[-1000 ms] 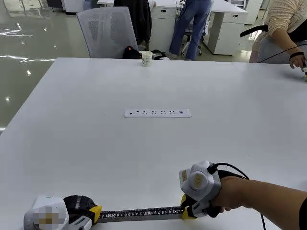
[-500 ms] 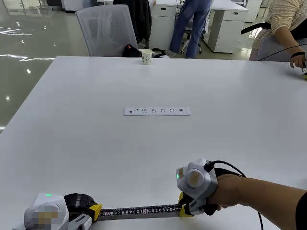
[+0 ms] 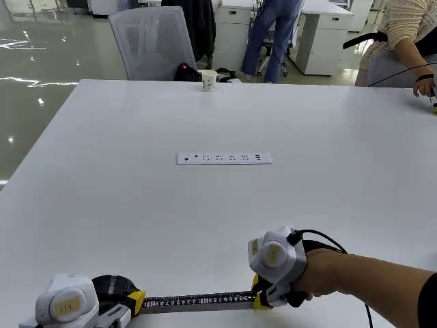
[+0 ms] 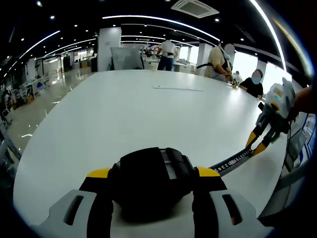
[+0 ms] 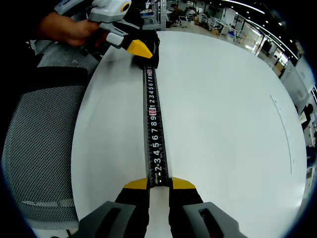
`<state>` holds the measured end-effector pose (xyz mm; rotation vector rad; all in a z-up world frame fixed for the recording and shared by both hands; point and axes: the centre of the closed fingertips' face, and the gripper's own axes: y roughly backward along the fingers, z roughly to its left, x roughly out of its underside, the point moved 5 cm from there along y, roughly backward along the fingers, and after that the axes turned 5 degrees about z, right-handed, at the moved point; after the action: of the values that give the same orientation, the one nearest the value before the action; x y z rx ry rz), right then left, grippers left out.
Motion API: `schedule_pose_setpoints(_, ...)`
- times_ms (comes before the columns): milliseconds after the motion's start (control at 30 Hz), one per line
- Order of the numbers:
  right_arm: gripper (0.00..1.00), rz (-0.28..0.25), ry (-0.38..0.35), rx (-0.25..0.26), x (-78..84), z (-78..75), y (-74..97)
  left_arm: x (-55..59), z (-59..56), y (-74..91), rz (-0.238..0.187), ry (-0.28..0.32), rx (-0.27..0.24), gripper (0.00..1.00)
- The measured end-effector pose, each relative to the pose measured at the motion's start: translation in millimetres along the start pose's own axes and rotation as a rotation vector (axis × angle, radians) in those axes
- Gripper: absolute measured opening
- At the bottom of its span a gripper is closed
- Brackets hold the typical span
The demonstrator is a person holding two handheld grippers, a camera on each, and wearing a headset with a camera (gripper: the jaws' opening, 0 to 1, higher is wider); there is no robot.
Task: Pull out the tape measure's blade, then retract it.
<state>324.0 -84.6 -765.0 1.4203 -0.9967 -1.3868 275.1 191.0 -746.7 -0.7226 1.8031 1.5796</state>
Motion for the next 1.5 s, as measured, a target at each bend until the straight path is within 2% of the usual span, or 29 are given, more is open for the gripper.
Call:
schedule_pose_setpoints(400,0.11,0.004,-0.007,-0.002,-4.8,0.0,-0.9,-0.2,0.9,0.0,0.005,-0.006,0.003,0.6)
schedule_pose_setpoints(567,0.11,-0.004,-0.036,-0.007,-6.2,0.3,-0.8,0.1,0.4,0.5,0.007,-0.008,0.001,0.59)
schedule_pose_setpoints(933,0.11,-0.014,-0.019,-0.01,-10.2,1.6,-2.7,0.3,-0.3,0.7,0.015,-0.006,0.004,0.59)
schedule_pose_setpoints(1500,0.11,-0.003,0.001,-0.011,-17.2,0.7,-4.5,-0.7,-0.6,0.1,0.027,-0.006,0.002,0.59)
